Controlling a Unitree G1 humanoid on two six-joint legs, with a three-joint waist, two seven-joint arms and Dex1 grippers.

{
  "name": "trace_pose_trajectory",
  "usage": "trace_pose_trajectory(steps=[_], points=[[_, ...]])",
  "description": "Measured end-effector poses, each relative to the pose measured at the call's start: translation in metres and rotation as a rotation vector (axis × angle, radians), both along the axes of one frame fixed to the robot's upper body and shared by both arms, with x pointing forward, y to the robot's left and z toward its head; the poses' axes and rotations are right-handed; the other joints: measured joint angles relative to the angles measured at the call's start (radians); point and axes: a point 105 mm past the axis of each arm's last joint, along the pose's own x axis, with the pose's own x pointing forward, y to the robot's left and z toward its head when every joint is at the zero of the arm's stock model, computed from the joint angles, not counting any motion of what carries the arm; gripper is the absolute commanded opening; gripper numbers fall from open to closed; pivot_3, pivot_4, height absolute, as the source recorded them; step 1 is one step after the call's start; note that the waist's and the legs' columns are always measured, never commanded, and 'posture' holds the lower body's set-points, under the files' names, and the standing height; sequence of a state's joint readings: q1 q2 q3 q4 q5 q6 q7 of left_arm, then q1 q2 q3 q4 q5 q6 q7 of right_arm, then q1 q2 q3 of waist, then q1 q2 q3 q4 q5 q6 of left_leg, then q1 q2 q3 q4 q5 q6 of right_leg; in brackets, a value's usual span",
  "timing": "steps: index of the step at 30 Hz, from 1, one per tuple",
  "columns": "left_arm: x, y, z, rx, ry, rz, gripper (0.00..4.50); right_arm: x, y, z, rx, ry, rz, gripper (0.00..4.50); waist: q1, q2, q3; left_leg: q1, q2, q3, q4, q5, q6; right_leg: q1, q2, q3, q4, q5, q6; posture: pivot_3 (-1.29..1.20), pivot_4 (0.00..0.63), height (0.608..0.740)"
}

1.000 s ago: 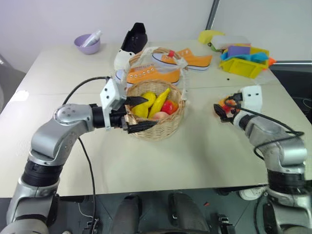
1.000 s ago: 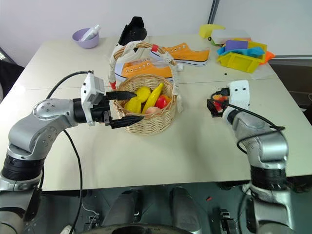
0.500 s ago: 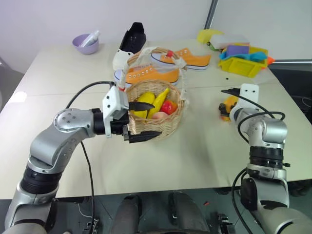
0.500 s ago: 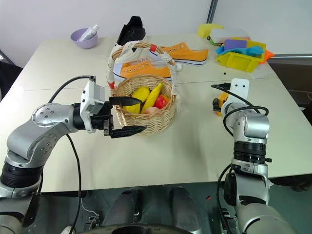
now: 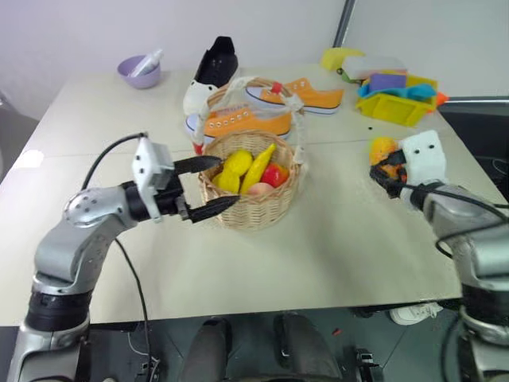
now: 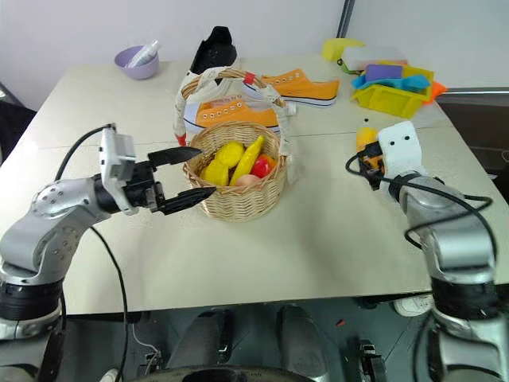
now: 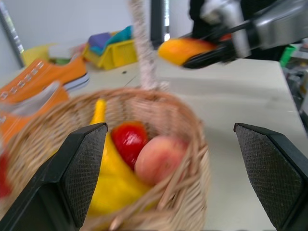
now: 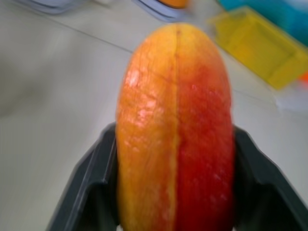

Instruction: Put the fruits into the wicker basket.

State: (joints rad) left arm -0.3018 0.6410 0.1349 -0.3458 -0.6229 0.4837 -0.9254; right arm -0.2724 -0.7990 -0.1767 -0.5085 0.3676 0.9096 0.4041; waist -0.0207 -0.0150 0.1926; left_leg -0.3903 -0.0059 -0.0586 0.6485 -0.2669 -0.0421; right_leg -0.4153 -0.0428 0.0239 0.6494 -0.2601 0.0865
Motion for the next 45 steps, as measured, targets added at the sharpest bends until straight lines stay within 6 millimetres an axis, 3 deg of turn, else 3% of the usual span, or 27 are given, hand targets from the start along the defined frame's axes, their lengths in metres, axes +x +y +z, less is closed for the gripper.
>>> trace_pose_trajectory(steps=[3, 5, 9, 11, 13, 15, 20, 23, 25, 28, 31, 34, 37, 43, 45], points=[[0.005, 0.016, -0.014, -0.009, 0.037, 0.042, 4.5, -0.035, 0.048, 0.006, 0.026, 0.046, 0.342, 2.01, 0.001, 0.0, 0.0, 0.001, 0.001, 0.0, 0.001, 0.0, 0.0, 0.001, 0.001, 0.0, 0.0, 0.0, -0.001, 0.0, 0.15, 0.729], [0.009, 0.025, -0.018, -0.013, 0.046, 0.074, 4.5, -0.043, 0.08, 0.021, 0.035, 0.007, 0.489, 2.01, -0.002, 0.0, 0.0, 0.001, 0.002, 0.0, 0.002, 0.0, 0.0, 0.001, 0.001, 0.0, 0.0, 0.002, -0.003, 0.0, 0.15, 0.729], [0.013, 0.032, -0.014, -0.027, 0.017, 0.094, 4.5, -0.033, 0.143, 0.043, 0.056, -0.073, 0.614, 2.01, 0.0, 0.0, 0.0, 0.002, 0.002, 0.0, 0.002, 0.001, -0.001, 0.0, 0.001, -0.001, 0.0, 0.003, -0.006, 0.0, 0.15, 0.729], [0.013, 0.033, -0.013, -0.028, 0.015, 0.094, 4.5, -0.023, 0.169, 0.042, 0.078, -0.057, 0.612, 2.01, 0.003, 0.0, 0.0, 0.0, 0.002, -0.001, 0.002, 0.001, -0.001, -0.001, 0.001, -0.001, 0.001, 0.004, -0.006, 0.0, 0.15, 0.729], [0.012, 0.034, -0.014, -0.029, 0.016, 0.096, 4.5, -0.006, 0.182, 0.039, 0.101, -0.024, 0.54, 2.01, 0.009, -0.001, 0.0, -0.003, 0.002, -0.001, 0.002, 0.001, -0.001, -0.004, 0.0, -0.002, 0.001, 0.004, -0.006, 0.0, 0.15, 0.729], [0.012, 0.034, -0.014, -0.028, 0.015, 0.099, 4.5, 0.011, 0.182, 0.033, 0.096, 0.011, 0.455, 2.01, 0.012, -0.001, 0.0, -0.007, 0.001, -0.002, 0.001, 0.002, -0.003, -0.009, -0.003, -0.002, 0.001, 0.004, -0.005, 0.0, 0.15, 0.729], [0.008, 0.032, -0.015, -0.026, 0.014, 0.103, 4.5, 0.023, 0.182, 0.031, 0.105, 0.029, 0.4, 4.4, 0.006, -0.001, 0.0, -0.016, 0.0, -0.001, 0.003, 0.002, -0.003, -0.017, -0.004, -0.001, 0.0, 0.005, -0.003, 0.0, 0.15, 0.729], [0.005, 0.028, -0.011, -0.032, -0.001, 0.094, 4.5, 0.016, 0.18, 0.04, 0.086, -0.033, 0.434, 4.46, 0.008, -0.001, 0.0, -0.016, 0.0, -0.001, 0.002, 0.002, -0.003, -0.017, -0.003, -0.002, 0.001, 0.005, -0.003, 0.0, 0.15, 0.729], [0.004, 0.025, -0.01, -0.042, -0.008, 0.09, 4.5, 0.0, 0.173, 0.046, 0.074, -0.09, 0.495, 4.46, 0.01, -0.001, 0.0, -0.016, 0.0, -0.001, 0.002, 0.002, -0.003, -0.016, -0.003, -0.003, 0.0, 0.005, -0.003, 0.0, 0.15, 0.729], [0.003, 0.02, -0.008, -0.068, -0.016, 0.092, 4.5, -0.03, 0.154, 0.033, 0.127, -0.05, 0.575, 4.46, 0.011, -0.002, -0.001, -0.016, 0.0, -0.002, 0.003, 0.002, -0.003, -0.013, -0.003, -0.005, -0.001, 0.005, -0.003, 0.0, 0.15, 0.729], [0.003, 0.014, -0.007, -0.117, -0.016, 0.088, 4.5, -0.039, 0.131, 0.021, 0.204, 0.002, 0.525, 4.46, 0.005, -0.002, -0.001, -0.013, 0.0, -0.001, 0.004, 0.002, -0.003, -0.012, -0.003, -0.003, 0.001, 0.005, -0.003, 0.0, 0.15, 0.729], [0.002, 0.007, -0.007, -0.138, -0.013, 0.071, 4.5, -0.031, 0.11, 0.023, 0.248, -0.032, 0.411, 4.46, -0.001, -0.002, -0.001, -0.007, 0.001, 0.0, 0.003, 0.002, -0.003, -0.009, 0.0, 0.0, 0.003, 0.005, -0.004, 0.0, 0.15, 0.729], [0.001, 0.002, -0.011, -0.139, 0.001, 0.055, 4.5, -0.009, 0.099, 0.025, 0.291, -0.077, 0.301, 4.46, 0.0, -0.002, -0.001, 0.0, 0.001, 0.001, 0.002, 0.002, -0.003, -0.003, 0.004, 0.0, 0.002, 0.005, -0.005, 0.0, 0.15, 0.729], [0.001, -0.004, -0.016, -0.165, 0.021, 0.049, 4.5, 0.031, 0.11, 0.028, 0.356, -0.121, 0.241, 4.46, 0.001, -0.001, -0.001, 0.0, 0.003, 0.001, 0.001, 0.002, -0.003, -0.004, 0.006, 0.001, 0.003, 0.006, -0.005, 0.0, 0.15, 0.729], [0.0, -0.004, -0.022, -0.169, 0.039, 0.059, 4.5, 0.038, 0.111, 0.025, 0.365, -0.12, 0.225, 3.95, 0.003, -0.001, -0.001, -0.001, 0.003, 0.0, 0.001, 0.002, -0.003, -0.004, 0.006, 0.001, 0.002, 0.006, -0.005, 0.0, 0.15, 0.729]])
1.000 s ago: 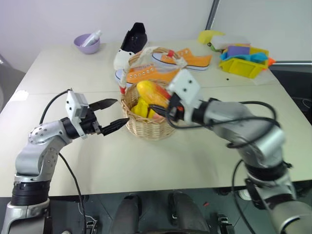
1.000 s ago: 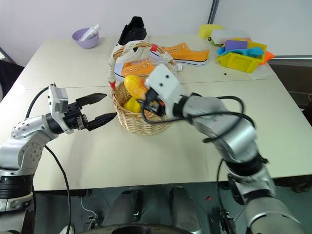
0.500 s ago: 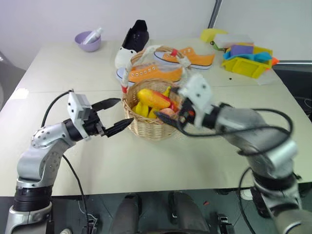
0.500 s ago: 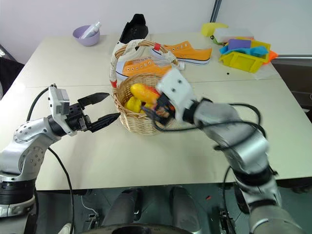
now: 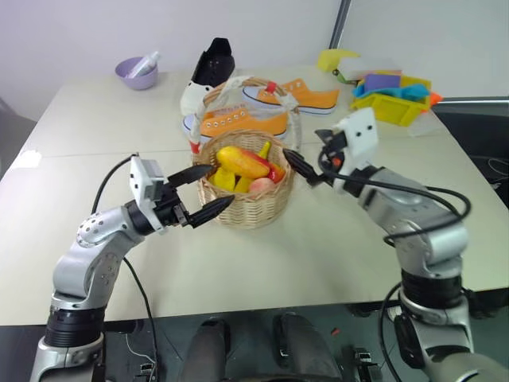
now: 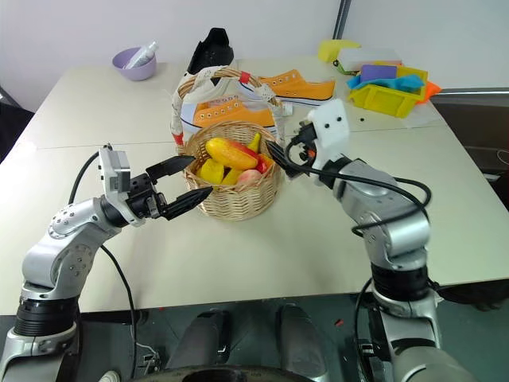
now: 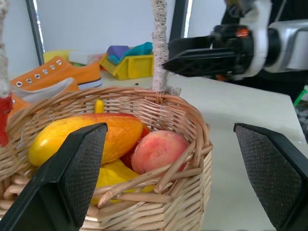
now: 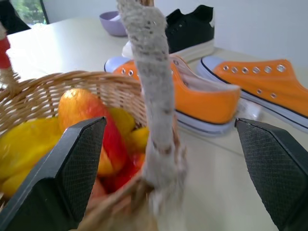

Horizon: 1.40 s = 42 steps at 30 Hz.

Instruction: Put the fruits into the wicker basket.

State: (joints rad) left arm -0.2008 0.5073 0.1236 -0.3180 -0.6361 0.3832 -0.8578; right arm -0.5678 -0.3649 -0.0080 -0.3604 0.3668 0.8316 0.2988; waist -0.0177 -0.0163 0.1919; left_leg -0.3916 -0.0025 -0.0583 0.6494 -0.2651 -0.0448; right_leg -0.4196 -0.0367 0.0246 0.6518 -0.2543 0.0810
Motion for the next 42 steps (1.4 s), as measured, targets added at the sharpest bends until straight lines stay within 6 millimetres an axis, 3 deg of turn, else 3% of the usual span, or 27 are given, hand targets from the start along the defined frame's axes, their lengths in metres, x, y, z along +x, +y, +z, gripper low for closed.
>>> trace_pose_trajectory(steps=[2, 8, 11, 14, 16, 20, 23, 27, 29, 31, 32, 33, 39, 42], points=[[-0.001, 0.002, -0.008, -0.002, 0.023, 0.024, 4.5, 0.007, -0.002, -0.004, 0.031, 0.022, -0.029, 3.13, 0.003, 0.0, 0.0, 0.0, 0.0, 0.0, 0.0, 0.0, 0.0, 0.0, -0.001, 0.0, 0.0, 0.0, 0.0, 0.0, 0.15, 0.729], [-0.002, 0.004, -0.016, -0.024, 0.037, 0.089, 4.5, 0.007, -0.015, -0.002, 0.067, 0.018, -0.068, 0.01, 0.006, 0.0, 0.0, -0.001, -0.001, 0.0, 0.0, 0.0, 0.0, -0.001, -0.005, 0.0, 0.0, 0.0, 0.0, 0.0, 0.15, 0.729], [-0.001, 0.004, -0.015, -0.025, 0.029, 0.101, 4.5, 0.003, -0.027, -0.001, 0.065, 0.003, -0.106, 0.01, 0.005, 0.0, 0.0, -0.001, -0.001, 0.0, 0.0, 0.0, 0.0, -0.001, -0.005, -0.001, 0.0, 0.0, 0.0, 0.0, 0.15, 0.729], [0.0, 0.003, -0.01, -0.031, 0.009, 0.1, 4.5, 0.003, -0.055, 0.006, 0.065, -0.024, -0.206, 0.01, 0.006, 0.0, 0.0, -0.001, -0.002, 0.001, 0.0, 0.0, 0.0, -0.001, -0.005, -0.001, 0.0, 0.0, 0.0, 0.0, 0.15, 0.729], [0.001, 0.002, -0.007, -0.031, -0.005, 0.096, 4.5, 0.004, -0.089, 0.017, 0.053, -0.064, -0.34, 0.01, 0.008, 0.0, 0.0, -0.001, -0.002, 0.001, 0.0, 0.0, 0.0, 0.0, -0.006, -0.001, -0.001, 0.0, 0.0, 0.0, 0.15, 0.729], [0.004, -0.005, -0.002, -0.037, -0.022, 0.066, 4.5, 0.007, -0.181, 0.025, 0.093, -0.076, -0.699, 0.01, 0.006, 0.0, 0.0, -0.001, -0.004, 0.003, 0.0, 0.0, 0.0, 0.0, -0.006, -0.001, -0.001, 0.0, 0.0, 0.0, 0.15, 0.729], [0.007, -0.011, 0.0, -0.046, -0.026, 0.048, 4.5, 0.01, -0.216, 0.014, 0.142, -0.046, -0.828, 0.01, -0.006, 0.0, 0.0, 0.001, -0.002, 0.004, -0.001, 0.0, 0.0, 0.0, -0.003, 0.001, -0.001, 0.0, 0.0, 0.0, 0.15, 0.729], [0.008, -0.017, 0.002, -0.046, -0.035, 0.03, 4.5, 0.019, -0.232, 0.005, 0.191, -0.039, -0.872, 0.01, -0.021, 0.003, 0.0, 0.001, -0.002, 0.004, -0.001, 0.0, 0.0, 0.0, -0.002, 0.001, 0.001, 0.0, 0.0, 0.0, 0.15, 0.729], [0.008, -0.018, 0.001, -0.043, -0.033, 0.031, 4.5, 0.019, -0.234, 0.005, 0.193, -0.047, -0.873, 0.89, -0.021, 0.003, 0.0, 0.001, -0.002, 0.003, -0.001, 0.0, 0.0, 0.0, -0.002, 0.001, 0.001, 0.0, 0.0, 0.0, 0.15, 0.729], [0.008, -0.017, 0.001, -0.04, -0.034, 0.037, 4.5, 0.018, -0.235, 0.005, 0.184, -0.056, -0.869, 1.48, -0.02, 0.003, 0.0, 0.001, -0.002, 0.003, -0.001, 0.0, 0.0, 0.0, -0.003, 0.001, 0.001, 0.0, 0.0, 0.0, 0.15, 0.729], [0.009, -0.017, 0.0, -0.038, -0.032, 0.042, 4.5, 0.015, -0.237, 0.005, 0.173, -0.061, -0.871, 2.17, -0.019, 0.003, 0.0, 0.001, -0.002, 0.003, -0.001, 0.0, 0.0, 0.0, -0.003, 0.001, 0.001, 0.0, 0.0, 0.0, 0.15, 0.729], [0.009, -0.016, -0.001, -0.036, -0.03, 0.049, 4.5, 0.011, -0.237, 0.005, 0.155, -0.069, -0.872, 2.58, -0.017, 0.003, 0.0, 0.0, -0.002, 0.003, -0.001, 0.0, 0.0, 0.0, -0.003, 0.001, 0.001, 0.0, 0.0, 0.0, 0.15, 0.729], [0.016, -0.003, -0.011, -0.022, 0.012, 0.147, 4.5, -0.027, -0.242, -0.005, -0.002, -0.094, -0.837, 2.58, 0.005, 0.003, 0.0, 0.0, -0.002, 0.003, -0.001, 0.0, 0.0, 0.0, -0.003, 0.001, 0.0, 0.0, 0.001, 0.0, 0.15, 0.729], [0.025, 0.024, -0.024, 0.006, 0.035, 0.283, 4.5, -0.055, -0.231, -0.015, -0.038, -0.091, -0.707, 2.58, 0.006, 0.004, -0.001, 0.001, -0.002, 0.003, -0.001, 0.0, 0.0, 0.001, -0.003, 0.001, 0.0, 0.0, 0.001, 0.0, 0.15, 0.729]])
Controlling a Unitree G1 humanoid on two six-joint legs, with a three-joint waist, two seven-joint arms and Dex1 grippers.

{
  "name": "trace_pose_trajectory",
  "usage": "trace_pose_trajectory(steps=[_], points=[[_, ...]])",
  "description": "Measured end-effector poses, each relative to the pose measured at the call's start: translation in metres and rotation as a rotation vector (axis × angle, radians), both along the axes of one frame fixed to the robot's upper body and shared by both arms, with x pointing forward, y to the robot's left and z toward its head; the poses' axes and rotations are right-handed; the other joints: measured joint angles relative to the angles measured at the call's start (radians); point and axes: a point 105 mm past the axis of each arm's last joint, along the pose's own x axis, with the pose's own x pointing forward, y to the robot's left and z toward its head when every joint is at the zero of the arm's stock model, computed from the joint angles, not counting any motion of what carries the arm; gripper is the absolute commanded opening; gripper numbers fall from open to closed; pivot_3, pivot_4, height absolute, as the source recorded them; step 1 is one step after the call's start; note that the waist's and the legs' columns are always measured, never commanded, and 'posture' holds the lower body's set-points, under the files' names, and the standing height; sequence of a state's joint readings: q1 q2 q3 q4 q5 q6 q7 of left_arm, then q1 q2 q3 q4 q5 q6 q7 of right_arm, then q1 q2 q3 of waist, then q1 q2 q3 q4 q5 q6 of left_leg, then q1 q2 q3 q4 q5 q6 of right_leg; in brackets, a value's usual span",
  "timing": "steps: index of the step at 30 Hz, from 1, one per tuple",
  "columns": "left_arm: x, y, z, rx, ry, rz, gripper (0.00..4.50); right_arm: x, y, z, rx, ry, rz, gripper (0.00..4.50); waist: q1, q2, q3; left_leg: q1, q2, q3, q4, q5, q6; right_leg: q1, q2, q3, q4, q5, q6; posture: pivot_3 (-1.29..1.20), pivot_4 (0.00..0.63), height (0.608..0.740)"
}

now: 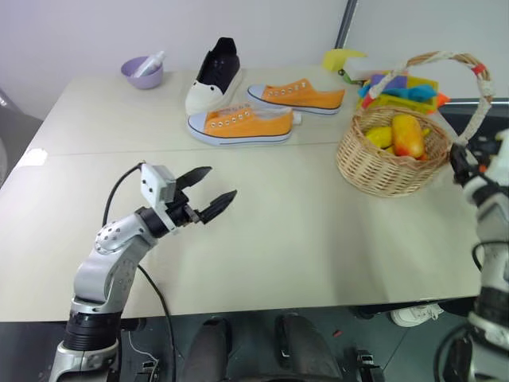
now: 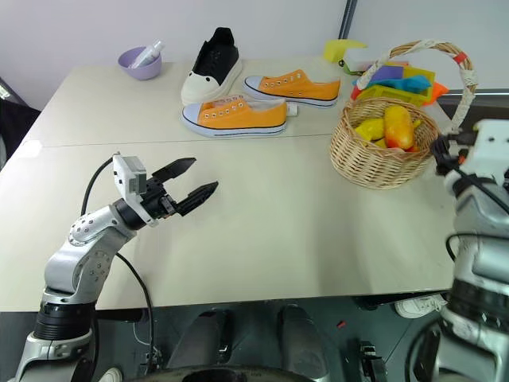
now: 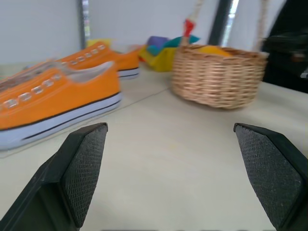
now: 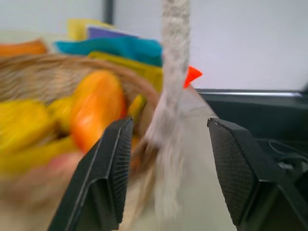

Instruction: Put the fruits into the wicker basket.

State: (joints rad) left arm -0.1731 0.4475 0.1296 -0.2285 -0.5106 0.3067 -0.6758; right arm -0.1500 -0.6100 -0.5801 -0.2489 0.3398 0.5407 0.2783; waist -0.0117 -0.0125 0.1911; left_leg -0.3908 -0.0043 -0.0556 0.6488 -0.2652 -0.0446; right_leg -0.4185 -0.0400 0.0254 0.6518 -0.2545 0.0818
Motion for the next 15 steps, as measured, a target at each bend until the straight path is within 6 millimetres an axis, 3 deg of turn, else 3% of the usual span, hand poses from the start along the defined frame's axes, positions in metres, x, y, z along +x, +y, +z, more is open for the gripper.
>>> trace_pose_trajectory(steps=[3, 9, 15], points=[[0.006, 0.032, -0.024, 0.044, 0.048, 0.15, 4.5, -0.016, 0.026, -0.011, -0.014, 0.043, 0.191, 2.58, -0.01, 0.0, 0.0, 0.002, 0.001, 0.001, 0.0, 0.0, 0.0, 0.001, 0.001, 0.0, 0.0, 0.0, 0.0, 0.0, 0.15, 0.729], [-0.002, 0.077, -0.074, 0.174, 0.136, 0.348, 4.5, -0.017, 0.115, -0.056, -0.011, 0.166, 0.588, 2.58, -0.006, 0.0, 0.0, 0.007, 0.005, -0.001, 0.0, 0.0, 0.0, 0.007, 0.007, 0.001, -0.003, -0.002, -0.005, 0.0, 0.15, 0.729], [-0.012, 0.089, -0.083, 0.196, 0.145, 0.406, 4.5, -0.006, 0.14, -0.08, -0.006, 0.162, 0.652, 2.58, 0.003, 0.0, -0.001, 0.005, 0.005, -0.001, 0.001, 0.0, 0.0, 0.007, 0.004, 0.0, -0.005, -0.001, -0.002, 0.0, 0.15, 0.729]])
